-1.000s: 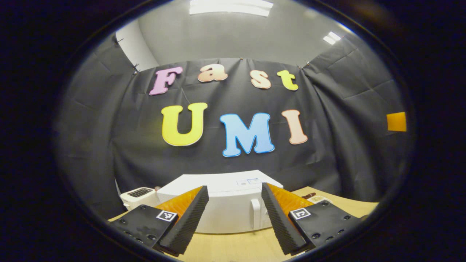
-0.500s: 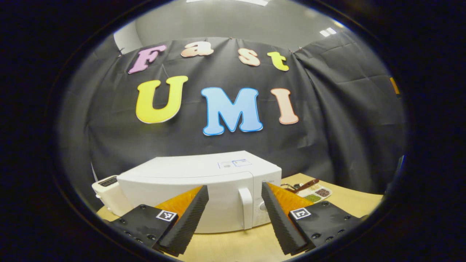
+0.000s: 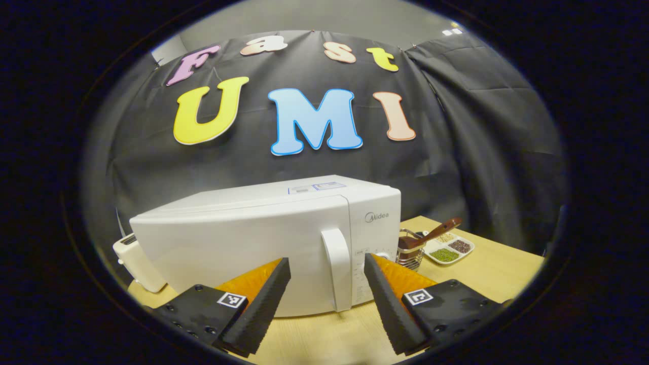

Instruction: Open the microwave oven with the left hand, put the food in, and close the microwave oven.

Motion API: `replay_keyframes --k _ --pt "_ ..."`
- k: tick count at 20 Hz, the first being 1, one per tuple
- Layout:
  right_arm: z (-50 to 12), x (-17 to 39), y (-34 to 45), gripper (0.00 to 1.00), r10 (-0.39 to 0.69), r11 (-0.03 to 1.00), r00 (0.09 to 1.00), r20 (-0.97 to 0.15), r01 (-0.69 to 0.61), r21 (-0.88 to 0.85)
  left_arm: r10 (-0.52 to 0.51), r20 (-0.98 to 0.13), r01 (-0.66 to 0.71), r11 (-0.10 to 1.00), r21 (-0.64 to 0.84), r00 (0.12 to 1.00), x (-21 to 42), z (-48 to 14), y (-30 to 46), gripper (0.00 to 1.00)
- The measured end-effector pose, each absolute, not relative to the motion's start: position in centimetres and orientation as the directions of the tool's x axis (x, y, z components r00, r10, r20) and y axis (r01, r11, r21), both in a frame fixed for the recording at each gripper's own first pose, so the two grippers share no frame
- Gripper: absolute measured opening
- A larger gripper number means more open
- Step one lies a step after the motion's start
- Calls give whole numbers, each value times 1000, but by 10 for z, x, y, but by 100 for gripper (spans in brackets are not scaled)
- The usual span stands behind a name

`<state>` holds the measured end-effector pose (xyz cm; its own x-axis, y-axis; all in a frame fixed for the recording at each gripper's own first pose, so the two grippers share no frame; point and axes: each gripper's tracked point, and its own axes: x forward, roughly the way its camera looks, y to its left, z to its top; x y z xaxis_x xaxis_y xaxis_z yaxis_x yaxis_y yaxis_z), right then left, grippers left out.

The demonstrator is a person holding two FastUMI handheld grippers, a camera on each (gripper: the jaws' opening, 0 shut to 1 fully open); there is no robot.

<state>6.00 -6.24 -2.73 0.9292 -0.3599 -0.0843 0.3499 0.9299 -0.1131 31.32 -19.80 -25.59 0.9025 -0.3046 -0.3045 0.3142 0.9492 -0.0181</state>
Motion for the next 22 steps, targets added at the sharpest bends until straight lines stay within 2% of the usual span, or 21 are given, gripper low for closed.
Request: replay_keyframes --k 3,4,5,6,7,8,9,11,17,20,21,22 --pt "-30 52 -68 96 -400 914 912 -95 389 -112 -318 -319 324 946 -35 893 318 -268 -206 84" --pt "-31 51 -68 96 -409 910 907 -99 398 -113 -319 -321 325 945 -38 891 320 -272 -209 86" --pt "-33 50 -67 96 -414 908 904 -104 403 -112 -316 -326 323 946 -32 891 320 -275 -208 75" --pt "-32 49 -65 96 -417 907 903 -106 406 -111 -309 -335 320 947 -23 890 323 -279 -208 72" --pt "-33 48 -62 96 -419 906 902 -105 408 -112 -311 -339 322 946 -24 888 324 -281 -210 59" --pt "-33 48 -60 96 -419 906 902 -104 407 -115 -327 -341 336 941 -34 881 325 -284 -216 56" --pt "-34 46 -58 96 -419 906 902 -105 406 -120 -332 -348 342 939 -34 877 322 -286 -219 46" --pt "-37 44 -54 96 -420 905 901 -111 406 -131 -323 -350 334 942 -31 879 322 -283 -218 35" --pt "-43 45 -40 96 -391 917 912 -127 374 -138 -319 -356 327 944 -40 878 319 -282 -217 15" --pt "-39 50 -31 97 -351 933 928 -120 336 -131 -329 -364 333 941 -54 871 318 -281 -217 15" --pt "-37 50 -30 96 -337 937 935 -113 322 -136 -319 -403 319 945 -70 858 305 -288 -214 14" --pt "-35 51 -29 96 -325 941 940 -107 310 -139 -317 -390 316 946 -69 865 292 -281 -211 13"
